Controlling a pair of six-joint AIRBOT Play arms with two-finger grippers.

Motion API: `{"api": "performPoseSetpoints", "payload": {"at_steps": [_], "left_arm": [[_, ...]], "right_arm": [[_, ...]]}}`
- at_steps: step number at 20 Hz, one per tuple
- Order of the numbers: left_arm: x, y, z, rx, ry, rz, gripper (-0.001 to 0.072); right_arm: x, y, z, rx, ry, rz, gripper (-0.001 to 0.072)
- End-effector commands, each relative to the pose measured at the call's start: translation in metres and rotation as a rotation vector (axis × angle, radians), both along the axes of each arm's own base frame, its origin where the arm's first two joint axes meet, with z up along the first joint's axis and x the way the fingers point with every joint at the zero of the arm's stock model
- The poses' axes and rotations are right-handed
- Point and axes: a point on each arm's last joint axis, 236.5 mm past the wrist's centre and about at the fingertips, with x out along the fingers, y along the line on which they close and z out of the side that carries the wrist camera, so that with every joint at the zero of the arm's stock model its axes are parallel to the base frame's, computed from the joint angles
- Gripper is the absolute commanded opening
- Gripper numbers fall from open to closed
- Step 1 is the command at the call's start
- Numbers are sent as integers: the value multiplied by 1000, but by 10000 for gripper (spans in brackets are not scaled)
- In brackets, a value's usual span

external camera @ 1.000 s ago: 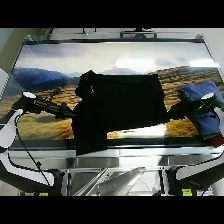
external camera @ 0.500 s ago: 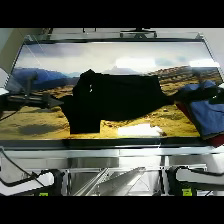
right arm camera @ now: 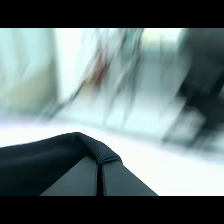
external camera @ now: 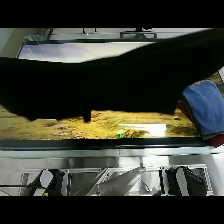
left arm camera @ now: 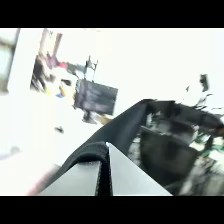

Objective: Fold the shirts.

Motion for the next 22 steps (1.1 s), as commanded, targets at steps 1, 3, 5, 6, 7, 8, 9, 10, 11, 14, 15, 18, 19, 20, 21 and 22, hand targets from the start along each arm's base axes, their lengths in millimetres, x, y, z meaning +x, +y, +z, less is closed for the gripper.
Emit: {"api": "performPoseSetpoints", "payload": {"at_steps": [1, 3, 5, 6, 7, 8, 9, 10, 11, 14, 15, 18, 19, 20, 21, 22], "left_arm": [[-45, -34, 39, 122, -196, 39, 33], [-20, -27, 31, 188, -129, 118, 33], [18, -10, 14, 186, -18, 180, 33], [39, -3, 2, 162, 46, 174, 33], [63, 2, -17, 140, 124, 154, 33], [87, 7, -44, 138, 215, 138, 33], [114, 9, -80, 156, 327, 124, 33], [136, 11, -114, 175, 424, 121, 33], [160, 10, -156, 191, 536, 116, 33], [215, 0, -272, 261, 793, 109, 33], [230, -4, -302, 280, 839, 108, 33], [279, -7, -376, 293, 947, 151, 25], [291, -10, -392, 294, 969, 145, 25], [301, -12, -405, 291, 989, 138, 24], [313, -15, -418, 291, 1003, 131, 24], [321, -16, -427, 288, 1015, 127, 24]], "right_arm": [[-49, 12, 45, -48, -196, -80, 15], [-27, 12, 20, -39, -88, -23, 15], [8, 7, -29, 50, 118, 73, 14], [25, 3, -56, 99, 213, 118, 14], [44, -3, -88, 152, 304, 149, 14], [61, -9, -117, 204, 379, 162, 14], [75, -14, -148, 254, 453, 173, 14], [92, -21, -180, 307, 522, 169, 14], [107, -26, -211, 351, 583, 164, 14], [148, -30, -304, 410, 754, 166, 15], [162, -28, -334, 420, 807, 169, 14], [207, -32, -412, 481, 880, 110, 14], [221, -37, -435, 518, 885, 80, 14], [233, -42, -452, 550, 883, 66, 14], [245, -45, -465, 585, 876, 68, 14], [256, -48, -473, 623, 871, 66, 14]]}}
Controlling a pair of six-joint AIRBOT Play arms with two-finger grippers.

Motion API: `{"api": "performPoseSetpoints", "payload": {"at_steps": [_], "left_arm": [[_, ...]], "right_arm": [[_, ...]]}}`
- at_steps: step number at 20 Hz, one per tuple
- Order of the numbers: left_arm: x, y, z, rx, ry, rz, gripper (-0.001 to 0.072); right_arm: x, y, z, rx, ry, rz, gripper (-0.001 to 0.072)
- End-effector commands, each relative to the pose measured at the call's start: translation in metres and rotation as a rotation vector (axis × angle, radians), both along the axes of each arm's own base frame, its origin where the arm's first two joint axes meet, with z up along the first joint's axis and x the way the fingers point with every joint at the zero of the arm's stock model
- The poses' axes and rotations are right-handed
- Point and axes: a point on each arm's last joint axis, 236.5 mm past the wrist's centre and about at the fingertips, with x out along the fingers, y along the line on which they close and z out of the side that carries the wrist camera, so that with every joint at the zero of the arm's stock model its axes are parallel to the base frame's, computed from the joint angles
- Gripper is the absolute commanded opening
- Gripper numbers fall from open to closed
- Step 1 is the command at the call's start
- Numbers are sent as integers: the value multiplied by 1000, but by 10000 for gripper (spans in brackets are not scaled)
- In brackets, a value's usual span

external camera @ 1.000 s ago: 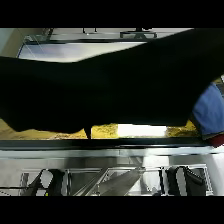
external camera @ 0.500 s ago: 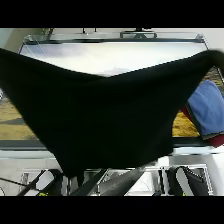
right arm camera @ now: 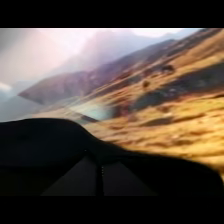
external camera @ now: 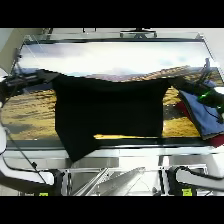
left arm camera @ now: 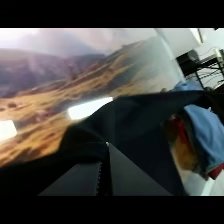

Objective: Fold the shirts.

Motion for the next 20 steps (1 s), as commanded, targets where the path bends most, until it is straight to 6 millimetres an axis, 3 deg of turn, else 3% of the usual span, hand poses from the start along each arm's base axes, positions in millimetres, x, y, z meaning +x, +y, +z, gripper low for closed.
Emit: {"api": "performPoseSetpoints", "payload": {"at_steps": [1, 4, 8, 11, 16, 20], "left_arm": [[38, -6, -59, 26, 73, 11, 19], [62, 1, -65, 12, 80, 34, 16], [80, 16, -46, 1, 66, 71, 15], [80, 20, -42, 20, 62, 68, 8], [55, 51, -102, 275, 266, 76, 8], [31, 55, -110, 283, 359, 28, 8]], "right_arm": [[44, -13, -55, 83, 19, -83, 14], [75, -18, -58, 140, -8, -90, 14], [94, -19, -45, 187, -34, -68, 14], [84, -18, -53, 162, -8, -21, 14], [54, -33, -80, 113, 122, 38, 14], [33, -28, -97, 70, 198, 113, 14]]}}
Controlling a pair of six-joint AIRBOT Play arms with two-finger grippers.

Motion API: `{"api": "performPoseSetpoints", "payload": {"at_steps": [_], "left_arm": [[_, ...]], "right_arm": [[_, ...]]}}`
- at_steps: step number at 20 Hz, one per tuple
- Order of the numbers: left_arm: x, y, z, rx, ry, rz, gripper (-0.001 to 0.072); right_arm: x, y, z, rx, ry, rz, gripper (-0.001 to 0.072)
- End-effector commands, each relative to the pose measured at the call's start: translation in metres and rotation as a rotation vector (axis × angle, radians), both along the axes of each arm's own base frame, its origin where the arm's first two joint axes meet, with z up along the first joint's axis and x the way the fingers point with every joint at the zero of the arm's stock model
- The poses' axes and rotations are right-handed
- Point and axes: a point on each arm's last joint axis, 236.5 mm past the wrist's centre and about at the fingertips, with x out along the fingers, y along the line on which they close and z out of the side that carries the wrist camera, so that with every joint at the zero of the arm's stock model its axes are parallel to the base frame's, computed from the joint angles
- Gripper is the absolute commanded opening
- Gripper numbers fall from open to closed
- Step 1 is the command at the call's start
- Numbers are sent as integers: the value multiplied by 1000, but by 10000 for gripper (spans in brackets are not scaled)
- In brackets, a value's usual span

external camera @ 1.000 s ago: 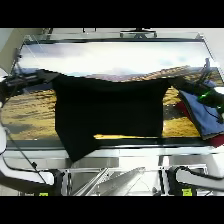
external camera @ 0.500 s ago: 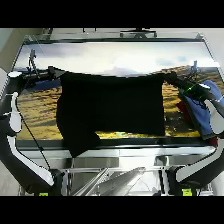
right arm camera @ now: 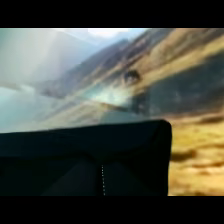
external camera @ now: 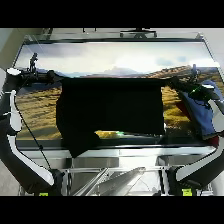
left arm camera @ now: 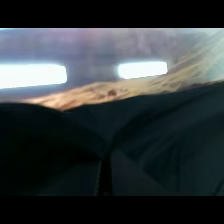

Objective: Fold the shirts.

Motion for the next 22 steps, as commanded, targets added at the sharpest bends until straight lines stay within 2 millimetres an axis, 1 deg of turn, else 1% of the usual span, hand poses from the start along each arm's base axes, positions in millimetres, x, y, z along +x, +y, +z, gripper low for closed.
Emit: {"api": "performPoseSetpoints", "payload": {"at_steps": [1, 2, 4, 5, 7, 9, 11, 13, 14, 15, 16, 17, 19, 21, 22], "left_arm": [[-22, 6, -14, 37, 105, -31, 8], [-23, 6, -14, 33, 111, -30, 7], [-23, -3, -14, 36, 112, -46, 7], [-26, -2, -19, 60, 132, -49, 7], [-37, 7, -38, 157, 213, -43, 8], [-45, 9, -47, 214, 254, -53, 8], [-48, 5, -48, 218, 265, -69, 8], [-49, 4, -48, 213, 274, -64, 9], [-50, 4, -48, 209, 285, -62, 47], [-53, 4, -46, 206, 293, -63, 261], [-56, 7, -41, 203, 297, -64, 336], [-59, 11, -35, 200, 303, -64, 337], [-68, 24, -19, 184, 336, -38, 336], [-87, 39, -3, 161, 393, -33, 335], [-100, 44, 3, 140, 436, -29, 335]], "right_arm": [[-22, 2, -21, -48, 95, 72, 15], [-24, 5, -24, -57, 105, 82, 14], [-24, 10, -25, -60, 105, 93, 14], [-24, 12, -26, -66, 107, 95, 14], [-24, 17, -31, -64, 116, 104, 14], [-27, 24, -38, -53, 132, 122, 15], [-30, 30, -43, -39, 146, 139, 15], [-32, 33, -41, -32, 146, 151, 16], [-34, 34, -38, -24, 144, 163, 60], [-36, 34, -34, -16, 142, 172, 233], [-41, 32, -28, -22, 140, 191, 268], [-47, 26, -25, -44, 162, 192, 268], [-63, -1, -20, -134, 254, 150, 268], [-84, -26, 1, -224, 308, 129, 268], [-96, -33, 12, -250, 329, 131, 268]]}}
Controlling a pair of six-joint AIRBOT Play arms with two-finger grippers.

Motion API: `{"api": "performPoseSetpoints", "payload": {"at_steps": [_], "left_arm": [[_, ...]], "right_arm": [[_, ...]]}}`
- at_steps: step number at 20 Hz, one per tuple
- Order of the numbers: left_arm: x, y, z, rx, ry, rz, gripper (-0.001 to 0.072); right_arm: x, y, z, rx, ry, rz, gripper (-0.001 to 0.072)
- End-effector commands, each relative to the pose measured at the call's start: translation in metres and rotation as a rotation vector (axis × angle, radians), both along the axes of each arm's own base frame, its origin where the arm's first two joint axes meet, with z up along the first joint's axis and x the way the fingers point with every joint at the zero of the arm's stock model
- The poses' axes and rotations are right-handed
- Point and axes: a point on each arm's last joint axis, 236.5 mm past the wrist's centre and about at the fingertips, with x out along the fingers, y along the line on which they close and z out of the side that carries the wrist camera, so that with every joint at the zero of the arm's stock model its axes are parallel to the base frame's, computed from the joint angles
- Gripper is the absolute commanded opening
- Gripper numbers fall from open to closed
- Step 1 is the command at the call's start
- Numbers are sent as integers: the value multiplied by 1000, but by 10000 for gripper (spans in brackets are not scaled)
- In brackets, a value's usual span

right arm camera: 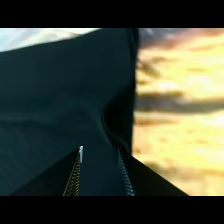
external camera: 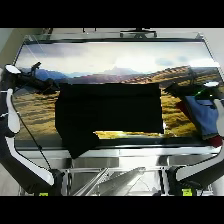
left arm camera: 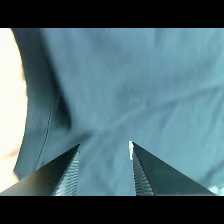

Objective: Fold the shirts.

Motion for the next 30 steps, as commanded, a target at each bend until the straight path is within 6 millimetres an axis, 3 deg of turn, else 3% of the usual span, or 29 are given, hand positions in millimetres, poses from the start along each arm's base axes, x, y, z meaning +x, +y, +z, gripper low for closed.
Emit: {"api": "performPoseSetpoints", "payload": {"at_steps": [1, 3, 7, 8, 10, 12, 16, 19, 22, 25, 30], "left_arm": [[-43, 17, 21, -44, 132, 26, 334], [-77, 14, 23, -69, 191, 39, 334], [-157, -5, 13, -112, 244, 37, 334], [-178, -11, 9, -124, 258, 44, 334], [-214, -21, -2, -140, 288, 86, 334], [-234, -25, -14, -131, 284, 144, 334], [-255, -25, -27, -99, 247, 240, 336], [-280, -39, -35, -121, 284, 255, 337], [-295, -48, -49, -103, 287, 273, 337], [-302, -53, -65, -66, 270, 288, 337], [-289, -42, -74, -16, 214, 330, 337]], "right_arm": [[-46, -29, 24, -134, 108, 7, 268], [-77, -26, 22, -159, 166, 9, 267], [-158, -10, -16, -181, 332, -18, 258], [-172, -5, -28, -170, 358, -48, 271], [-191, 12, -51, -132, 400, -79, 376], [-208, 29, -71, -105, 438, -58, 376], [-211, 56, -88, -94, 448, 16, 375], [-204, 79, -86, -56, 408, 66, 350], [-203, 82, -85, -60, 400, 81, 351], [-204, 83, -85, -56, 404, 85, 351], [-207, 85, -84, -47, 412, 95, 356]]}}
